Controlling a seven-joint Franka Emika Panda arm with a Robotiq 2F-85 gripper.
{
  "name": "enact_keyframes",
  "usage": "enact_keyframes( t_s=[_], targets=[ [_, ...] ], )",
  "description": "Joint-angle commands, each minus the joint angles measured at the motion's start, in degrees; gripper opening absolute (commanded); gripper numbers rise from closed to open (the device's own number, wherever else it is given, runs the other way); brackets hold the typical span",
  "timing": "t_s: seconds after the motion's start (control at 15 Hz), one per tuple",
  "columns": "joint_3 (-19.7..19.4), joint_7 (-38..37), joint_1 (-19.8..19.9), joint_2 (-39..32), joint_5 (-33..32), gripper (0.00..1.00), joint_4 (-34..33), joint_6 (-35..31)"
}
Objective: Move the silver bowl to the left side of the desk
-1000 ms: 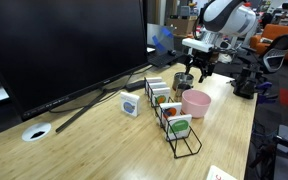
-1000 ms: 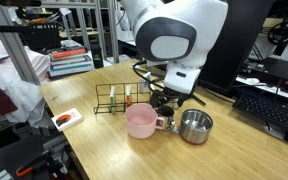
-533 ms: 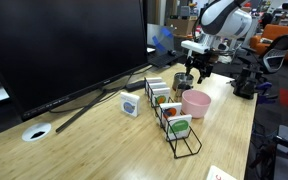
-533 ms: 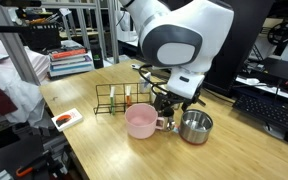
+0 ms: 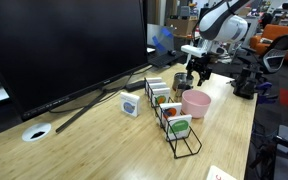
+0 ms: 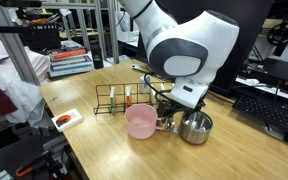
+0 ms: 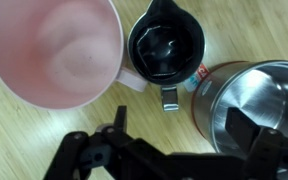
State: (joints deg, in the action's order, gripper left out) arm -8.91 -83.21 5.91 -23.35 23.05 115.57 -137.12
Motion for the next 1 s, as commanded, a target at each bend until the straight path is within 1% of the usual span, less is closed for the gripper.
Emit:
enact_keyframes(
  t_s=[0.0, 0.13, 0.27, 0.53, 0.93],
  targets=[
    [0.81, 0.51, 0.83, -0.09, 1.31, 1.00, -0.41, 1.24],
    [1.01, 0.70, 0.75, 0.57, 1.36, 1.00, 0.63, 1.50],
    [0.71, 0.43, 0.28, 1.76, 0.73, 1.00, 2.80, -0.08],
    [0.62, 0.58, 0.69, 2.41, 1.38, 1.00, 4.78, -0.18],
    [1.19, 2.18, 0.51, 4.28, 2.11, 1.00, 6.50, -5.81]
  ],
)
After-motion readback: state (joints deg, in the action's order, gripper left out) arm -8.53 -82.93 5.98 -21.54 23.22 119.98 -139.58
